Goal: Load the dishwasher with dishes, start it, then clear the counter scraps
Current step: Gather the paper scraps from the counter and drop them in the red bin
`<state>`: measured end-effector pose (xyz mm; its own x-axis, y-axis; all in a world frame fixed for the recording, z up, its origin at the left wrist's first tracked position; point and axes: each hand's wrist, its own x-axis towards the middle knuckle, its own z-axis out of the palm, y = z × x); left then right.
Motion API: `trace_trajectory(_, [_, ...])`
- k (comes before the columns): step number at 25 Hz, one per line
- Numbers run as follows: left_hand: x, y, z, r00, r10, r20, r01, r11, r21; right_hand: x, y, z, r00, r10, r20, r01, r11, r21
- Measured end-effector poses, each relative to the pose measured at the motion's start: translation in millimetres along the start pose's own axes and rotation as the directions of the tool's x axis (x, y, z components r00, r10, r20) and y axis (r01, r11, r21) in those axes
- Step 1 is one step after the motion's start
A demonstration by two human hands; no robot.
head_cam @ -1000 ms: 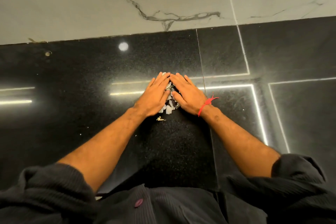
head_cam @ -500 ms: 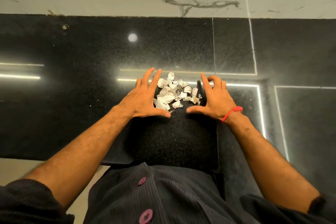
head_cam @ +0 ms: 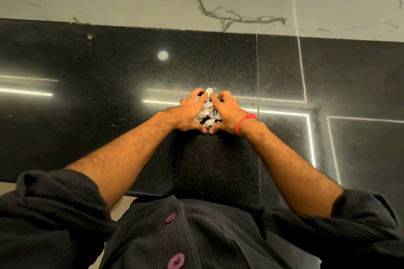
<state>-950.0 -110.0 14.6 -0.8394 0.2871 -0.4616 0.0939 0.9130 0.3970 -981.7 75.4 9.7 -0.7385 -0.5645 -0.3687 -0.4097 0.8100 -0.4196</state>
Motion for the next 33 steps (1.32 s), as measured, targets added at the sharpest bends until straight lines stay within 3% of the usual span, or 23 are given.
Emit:
trace_trajectory(3, [-3, 1, 6, 0.999, 0.010, -0.042, -0.012, 0.999, -0.049, 7, -7, 4, 0.999, -0.023, -0.049, 0.028, 0.993, 0.115])
trace_trajectory(6, [-8, -2, 15, 0.988, 0.009, -0.157, -0.032, 0.989, -0.141, 6, -13, 17, 0.976, -0.010, -0.218, 0.070, 0.960, 0.270])
trace_trajectory(8, [-14, -2, 22, 0.962, -0.061, -0.266, 0.000, 0.975, -0.221, 7, -20, 29, 0.933, 0.006, -0.361, 0.109, 0.949, 0.297])
trace_trajectory(10, [-21, 2, 27, 0.935, -0.155, -0.318, 0.040, 0.939, -0.340, 6, -29, 33, 0.916, 0.079, -0.392, 0.094, 0.911, 0.402])
trace_trajectory(14, [-44, -6, 25, 0.907, -0.241, -0.345, 0.043, 0.869, -0.493, 7, -60, 32, 0.932, 0.195, -0.305, 0.023, 0.810, 0.587])
trace_trajectory(17, [-78, -28, 21, 0.891, -0.272, -0.363, 0.056, 0.861, -0.506, 8, -94, 35, 0.964, 0.134, -0.230, 0.048, 0.764, 0.643])
trace_trajectory(22, [-157, -87, 16, 0.835, -0.383, -0.396, 0.123, 0.830, -0.545, 22, -184, 52, 0.968, -0.034, -0.250, 0.169, 0.824, 0.541])
trace_trajectory(28, [-294, -186, 28, 0.687, -0.502, -0.526, 0.066, 0.764, -0.642, 28, -346, 96, 0.948, -0.235, -0.214, 0.310, 0.827, 0.469])
trace_trajectory(33, [-429, -293, 75, 0.531, -0.631, -0.565, 0.080, 0.701, -0.708, 22, -503, 180, 0.917, -0.381, -0.116, 0.393, 0.819, 0.418])
